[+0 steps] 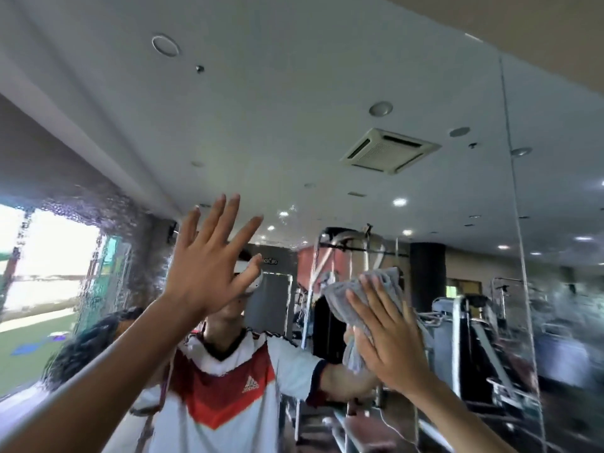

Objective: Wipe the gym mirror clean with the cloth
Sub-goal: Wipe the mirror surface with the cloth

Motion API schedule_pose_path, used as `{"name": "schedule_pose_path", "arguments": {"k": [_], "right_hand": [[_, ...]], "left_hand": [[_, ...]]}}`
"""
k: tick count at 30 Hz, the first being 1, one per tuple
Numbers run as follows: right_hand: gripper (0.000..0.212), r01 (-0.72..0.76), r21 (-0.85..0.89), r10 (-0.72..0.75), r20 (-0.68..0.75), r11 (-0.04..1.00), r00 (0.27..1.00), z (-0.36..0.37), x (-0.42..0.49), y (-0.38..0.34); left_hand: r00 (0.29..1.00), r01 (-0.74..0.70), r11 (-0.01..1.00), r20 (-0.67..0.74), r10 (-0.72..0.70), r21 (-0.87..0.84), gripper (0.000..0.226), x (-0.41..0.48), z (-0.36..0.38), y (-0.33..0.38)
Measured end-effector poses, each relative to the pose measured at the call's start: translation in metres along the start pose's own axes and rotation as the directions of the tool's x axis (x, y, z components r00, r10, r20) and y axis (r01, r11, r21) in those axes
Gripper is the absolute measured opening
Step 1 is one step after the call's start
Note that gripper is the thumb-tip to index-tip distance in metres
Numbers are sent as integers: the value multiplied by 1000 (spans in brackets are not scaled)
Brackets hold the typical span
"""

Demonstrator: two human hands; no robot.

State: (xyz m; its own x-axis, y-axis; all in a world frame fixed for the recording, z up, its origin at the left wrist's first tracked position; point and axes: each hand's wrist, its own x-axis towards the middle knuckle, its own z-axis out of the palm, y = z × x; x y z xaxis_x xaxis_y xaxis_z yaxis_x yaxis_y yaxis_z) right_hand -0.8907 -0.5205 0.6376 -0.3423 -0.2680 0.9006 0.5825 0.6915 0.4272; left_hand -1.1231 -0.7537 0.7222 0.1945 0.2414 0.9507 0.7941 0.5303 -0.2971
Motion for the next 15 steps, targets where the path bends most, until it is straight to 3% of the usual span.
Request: {"name": "schedule_pose_path", "arguments": {"k": [2,4,6,8,10,12,13,15], "right_hand": [[55,-174,22,175,-15,984,985,1,16,22],[57,-398,63,400,-35,915,916,0,55,27],[58,-522,97,527,-31,847,849,-1,97,18],[59,-435,56,438,-60,899,897,0,115,-6],[60,-159,-15,157,-56,987,986,1,101,-23],[64,101,-69,-102,-8,992,995,1,71,-12],[66,155,-75,-155,8,985,988,0,58,0],[62,55,-44,-56,-8,998,998,-4,48,30]], "left_hand": [[1000,-16,1000,-3,16,10,65,0,1,-7],[1000,-6,1000,-8,6,4,65,-3,2,-8],[999,-8,1000,-32,8,-5,65,-4,3,-7],[998,-17,1000,-60,16,-8,64,-5,4,-8],[998,-24,1000,-63,24,-5,65,-6,5,-11],[998,-28,1000,-53,28,5,65,-8,6,-13],[998,-31,999,-55,31,11,66,-8,7,-13],[998,-30,999,-61,30,13,66,-8,7,-11]]}}
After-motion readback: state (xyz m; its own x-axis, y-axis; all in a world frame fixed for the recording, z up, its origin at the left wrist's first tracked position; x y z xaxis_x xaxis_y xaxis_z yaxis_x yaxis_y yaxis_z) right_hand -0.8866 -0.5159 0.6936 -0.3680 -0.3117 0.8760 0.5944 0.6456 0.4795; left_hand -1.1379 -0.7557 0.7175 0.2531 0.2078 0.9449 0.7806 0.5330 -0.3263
